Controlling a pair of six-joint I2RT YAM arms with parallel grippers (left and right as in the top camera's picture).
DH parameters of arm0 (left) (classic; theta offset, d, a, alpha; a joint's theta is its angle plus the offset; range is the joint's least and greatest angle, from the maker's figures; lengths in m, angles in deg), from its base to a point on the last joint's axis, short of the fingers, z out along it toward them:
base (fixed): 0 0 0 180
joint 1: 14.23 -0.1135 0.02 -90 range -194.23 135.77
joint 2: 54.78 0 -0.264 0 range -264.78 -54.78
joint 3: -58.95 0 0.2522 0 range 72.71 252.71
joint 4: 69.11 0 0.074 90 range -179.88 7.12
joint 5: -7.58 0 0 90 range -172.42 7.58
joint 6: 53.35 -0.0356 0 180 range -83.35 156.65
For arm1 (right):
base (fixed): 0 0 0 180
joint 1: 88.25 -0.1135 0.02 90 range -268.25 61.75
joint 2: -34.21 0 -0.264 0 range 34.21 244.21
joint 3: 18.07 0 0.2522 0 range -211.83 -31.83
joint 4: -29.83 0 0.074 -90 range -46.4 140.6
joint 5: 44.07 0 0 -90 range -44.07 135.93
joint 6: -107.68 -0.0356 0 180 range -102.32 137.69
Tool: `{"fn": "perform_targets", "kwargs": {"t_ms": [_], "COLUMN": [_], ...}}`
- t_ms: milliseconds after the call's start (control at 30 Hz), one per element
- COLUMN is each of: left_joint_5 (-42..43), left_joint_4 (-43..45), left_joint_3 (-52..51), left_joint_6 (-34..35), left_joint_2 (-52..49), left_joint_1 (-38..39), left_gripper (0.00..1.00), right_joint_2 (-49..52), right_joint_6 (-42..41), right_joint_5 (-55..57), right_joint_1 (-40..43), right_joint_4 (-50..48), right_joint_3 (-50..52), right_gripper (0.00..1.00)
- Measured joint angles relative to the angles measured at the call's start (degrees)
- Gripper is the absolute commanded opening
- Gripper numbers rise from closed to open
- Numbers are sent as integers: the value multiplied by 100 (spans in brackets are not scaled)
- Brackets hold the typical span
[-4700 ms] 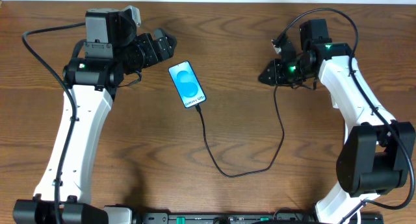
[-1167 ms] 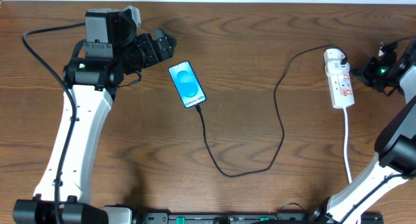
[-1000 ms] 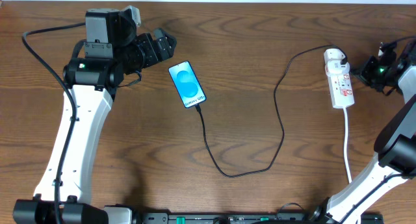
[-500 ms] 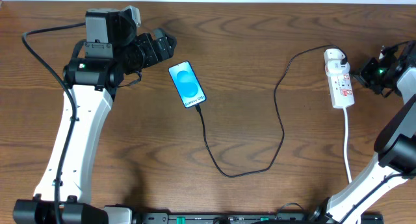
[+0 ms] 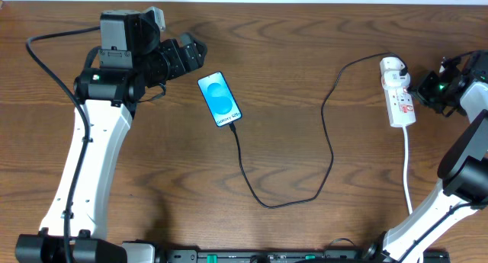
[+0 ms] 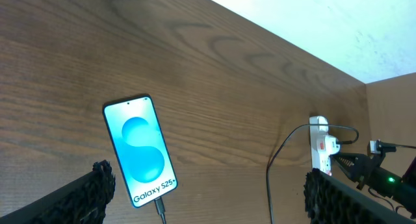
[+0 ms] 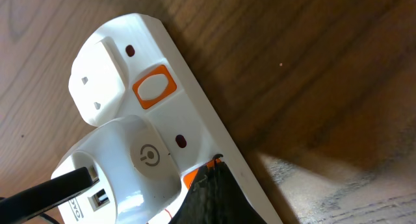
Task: Plug charger to phone and switch on socket
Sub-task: 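Press the orange switch beside the plugged charger with the right gripper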
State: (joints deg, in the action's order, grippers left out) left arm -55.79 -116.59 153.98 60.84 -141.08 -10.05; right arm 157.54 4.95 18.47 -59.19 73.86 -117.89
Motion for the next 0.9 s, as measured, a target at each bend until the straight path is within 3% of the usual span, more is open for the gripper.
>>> {"fn": "perform_targets", "kwargs": {"t_ms": [900], "left_joint_5": [0], "left_joint_4": [0], "left_joint_3": [0], "left_joint_6": [0], "left_joint_2": [0], "left_joint_1": [0], "left_gripper": [95], "right_joint_2": [-55], "right_joint_6": [273], "right_joint_5": [291], "right_joint_1": [-195], "right_joint_4": [57], "right_joint_3": [-13], "right_gripper": [1]}}
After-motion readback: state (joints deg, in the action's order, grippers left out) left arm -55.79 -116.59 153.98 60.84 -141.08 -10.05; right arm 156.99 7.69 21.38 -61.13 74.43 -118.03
